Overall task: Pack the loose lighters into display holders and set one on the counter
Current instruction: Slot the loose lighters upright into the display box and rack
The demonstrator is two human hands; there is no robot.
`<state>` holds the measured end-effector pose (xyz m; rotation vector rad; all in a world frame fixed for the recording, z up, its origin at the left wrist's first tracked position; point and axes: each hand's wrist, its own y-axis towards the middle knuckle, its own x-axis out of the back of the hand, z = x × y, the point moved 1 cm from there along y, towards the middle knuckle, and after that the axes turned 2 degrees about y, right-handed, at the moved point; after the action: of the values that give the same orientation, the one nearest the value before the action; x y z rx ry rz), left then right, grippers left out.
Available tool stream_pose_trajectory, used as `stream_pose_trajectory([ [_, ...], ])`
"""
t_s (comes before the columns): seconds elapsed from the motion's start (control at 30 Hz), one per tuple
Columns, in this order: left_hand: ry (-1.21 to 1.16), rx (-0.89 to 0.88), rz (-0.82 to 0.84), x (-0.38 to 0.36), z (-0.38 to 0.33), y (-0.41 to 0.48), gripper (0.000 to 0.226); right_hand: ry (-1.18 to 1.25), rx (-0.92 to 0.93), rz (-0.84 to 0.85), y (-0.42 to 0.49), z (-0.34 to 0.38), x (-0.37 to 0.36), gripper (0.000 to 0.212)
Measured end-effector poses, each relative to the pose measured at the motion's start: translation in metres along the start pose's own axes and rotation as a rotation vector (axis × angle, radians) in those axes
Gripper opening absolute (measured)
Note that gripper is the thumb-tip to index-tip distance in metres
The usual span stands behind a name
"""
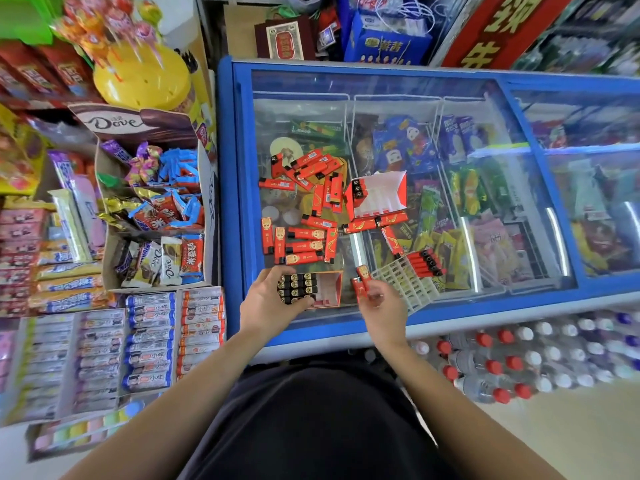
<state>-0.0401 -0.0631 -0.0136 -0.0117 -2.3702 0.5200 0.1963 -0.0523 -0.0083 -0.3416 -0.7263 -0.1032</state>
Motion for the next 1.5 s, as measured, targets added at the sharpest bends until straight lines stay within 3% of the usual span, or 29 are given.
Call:
stream_pose_trajectory([
  [0.2,0.015,0.021,0.031,0.000,-0.001,0.003,0.057,-0.334,0.069,0.208,0.021,-0.025,-0.002,0.059],
  [0.3,0.013,0.029,0.037,0.002,-0.001,0.003,0.058,-0.376,0.106,0.188,0.025,-0.023,-0.012,0.065],
  [0.53,0.009,0.022,0.040,0.005,-0.004,0.001,0.058,-0.404,0.206,0.201,0.030,-0.013,-0.026,0.053],
  [0.67,0.013,0.027,0.050,0.006,-0.005,0.000,0.058,-0.325,0.140,0.219,0.034,-0.015,-0.026,0.061],
  [0.87,0.006,0.024,0.056,0.008,-0.007,-0.001,0.058,-0.283,0.142,0.213,0.037,-0.028,-0.026,0.033],
  [1.03,0.028,0.031,0.052,0.008,-0.009,-0.002,0.059,0.072,-0.065,0.223,0.035,-0.027,-0.016,0.014],
  [1.27,0.119,-0.028,-0.023,0.008,-0.012,-0.003,0.063,0.694,-0.405,0.255,0.019,-0.014,0.001,0.026],
  [1.37,0.051,-0.103,-0.114,0.013,-0.024,-0.003,0.049,0.931,-0.447,0.306,0.013,0.003,0.011,0.028],
  [1.5,-0.156,-0.136,-0.053,0.021,-0.054,-0.003,0.028,0.995,-0.425,0.424,0.003,0.026,0.021,0.036],
])
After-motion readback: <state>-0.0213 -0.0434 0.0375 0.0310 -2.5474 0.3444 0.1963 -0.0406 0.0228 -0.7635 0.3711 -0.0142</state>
